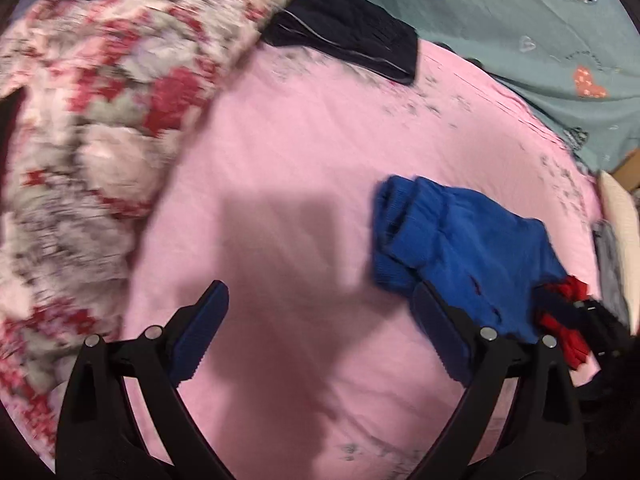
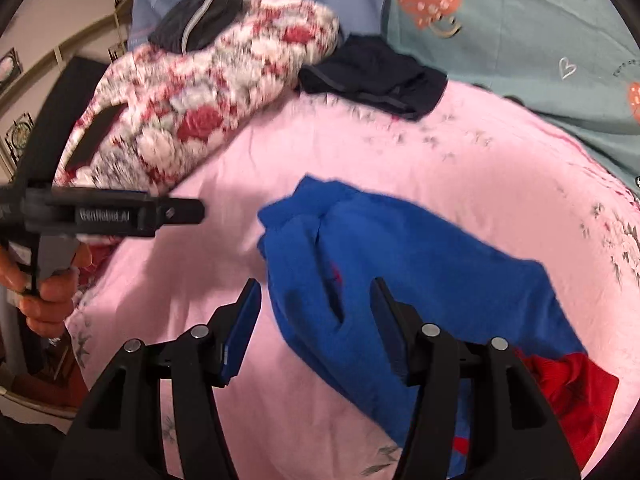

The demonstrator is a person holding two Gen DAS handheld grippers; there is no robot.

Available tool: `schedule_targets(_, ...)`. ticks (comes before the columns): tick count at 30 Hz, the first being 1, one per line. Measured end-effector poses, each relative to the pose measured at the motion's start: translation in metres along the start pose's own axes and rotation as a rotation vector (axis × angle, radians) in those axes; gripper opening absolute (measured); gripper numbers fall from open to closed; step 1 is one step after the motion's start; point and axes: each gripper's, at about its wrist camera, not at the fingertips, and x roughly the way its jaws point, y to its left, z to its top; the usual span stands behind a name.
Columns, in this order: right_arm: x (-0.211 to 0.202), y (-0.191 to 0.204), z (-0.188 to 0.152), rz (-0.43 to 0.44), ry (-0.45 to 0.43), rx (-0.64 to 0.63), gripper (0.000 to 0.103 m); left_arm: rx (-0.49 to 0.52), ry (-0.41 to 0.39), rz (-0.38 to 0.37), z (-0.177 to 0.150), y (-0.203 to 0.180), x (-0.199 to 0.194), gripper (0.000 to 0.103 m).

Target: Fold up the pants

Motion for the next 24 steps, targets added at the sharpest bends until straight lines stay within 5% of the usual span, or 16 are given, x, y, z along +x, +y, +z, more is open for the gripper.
schedule_targets(4, 0.011, 0.004, -0.012, -0.033, 0.065, -0.022, 0.058, 0.036, 0.061, -0.141, 0.014, -0.018, 0.026, 0.095)
schedule_targets(8, 0.016, 0.0, -0.023, -0.065, 0.127, 0.006, 0.058, 0.042, 0.126, -0.19, 0.029, -0.029, 0.062, 0.091)
schedule_targets(12, 0.02, -0.001, -0.031, -0.084, 0.145, 0.013, 0.058, 0.049, 0.199, -0.246, 0.036, -0.037, 0.089, 0.061)
schedule_targets(24, 0.044, -0.007, -0.045, -0.113, 0.181, 0.051, 0.054, 0.101, 0.263, -0.174, 0.043, -0.053, 0.103, 0.061)
